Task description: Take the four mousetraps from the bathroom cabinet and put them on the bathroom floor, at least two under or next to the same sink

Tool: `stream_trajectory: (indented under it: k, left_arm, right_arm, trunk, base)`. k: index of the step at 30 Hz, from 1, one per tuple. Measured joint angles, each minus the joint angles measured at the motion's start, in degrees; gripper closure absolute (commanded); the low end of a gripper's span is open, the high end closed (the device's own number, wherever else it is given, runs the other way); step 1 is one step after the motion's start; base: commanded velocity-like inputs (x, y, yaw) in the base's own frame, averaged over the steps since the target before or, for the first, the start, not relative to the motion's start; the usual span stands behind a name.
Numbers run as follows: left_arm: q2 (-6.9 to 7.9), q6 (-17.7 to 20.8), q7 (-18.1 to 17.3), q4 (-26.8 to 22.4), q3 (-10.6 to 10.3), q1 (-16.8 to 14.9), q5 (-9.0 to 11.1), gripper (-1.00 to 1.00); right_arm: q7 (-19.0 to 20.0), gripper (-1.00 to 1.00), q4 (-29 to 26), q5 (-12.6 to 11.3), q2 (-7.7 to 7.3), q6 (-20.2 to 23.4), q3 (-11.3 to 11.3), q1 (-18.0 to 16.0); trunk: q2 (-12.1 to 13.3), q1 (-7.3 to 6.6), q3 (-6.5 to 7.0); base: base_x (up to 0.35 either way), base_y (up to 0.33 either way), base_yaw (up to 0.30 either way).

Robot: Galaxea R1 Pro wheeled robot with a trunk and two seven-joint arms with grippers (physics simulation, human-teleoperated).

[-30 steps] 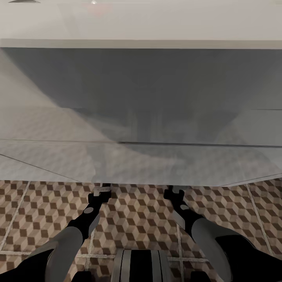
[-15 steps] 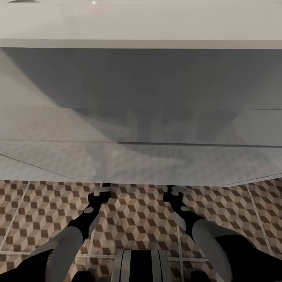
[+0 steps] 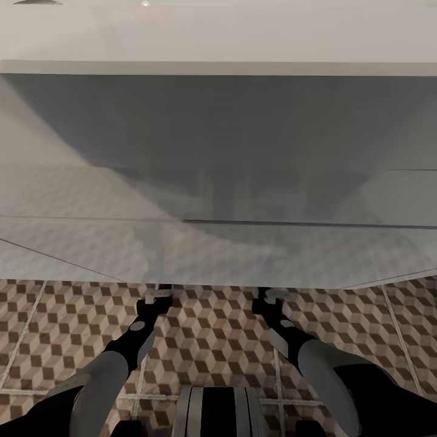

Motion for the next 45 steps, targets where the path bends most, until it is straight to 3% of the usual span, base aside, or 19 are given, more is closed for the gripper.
stream_trajectory:
  k: [18, 23, 24, 45]
  left_arm:
    - [0.04, 0.0, 0.0, 0.0, 0.0, 0.0, 0.0, 1.00]
    - [0.05, 0.0, 0.0, 0.0, 0.0, 0.0, 0.0, 1.00]
    - [0.05, 0.0, 0.0, 0.0, 0.0, 0.0, 0.0, 1.00]
    - [0.05, 0.0, 0.0, 0.0, 0.0, 0.0, 0.0, 1.00]
  right_arm:
    - [0.3, 1.00, -0.1, -0.1, 0.06, 0.4, -0.5, 0.0]
    - [0.3, 1.00, -0.1, -0.1, 0.09, 0.4, -1.9, 0.0]
    - [0.3, -1.00, -0.1, -0.1, 0.09, 0.4, -2.0, 0.0]
    - [0.3, -1.00, -0.1, -0.2, 0.01, 0.6, -2.6, 0.0]
  trunk:
    - [0.0, 0.00, 0.00]
    - [0.0, 0.00, 0.00]
    - [0.0, 0.00, 0.00]
    - [0.0, 0.00, 0.00]
  base:
    - [0.000, 0.000, 0.000]
    - [0.000, 0.000, 0.000]
    - [0.000, 0.000, 0.000]
    - [0.000, 0.000, 0.000]
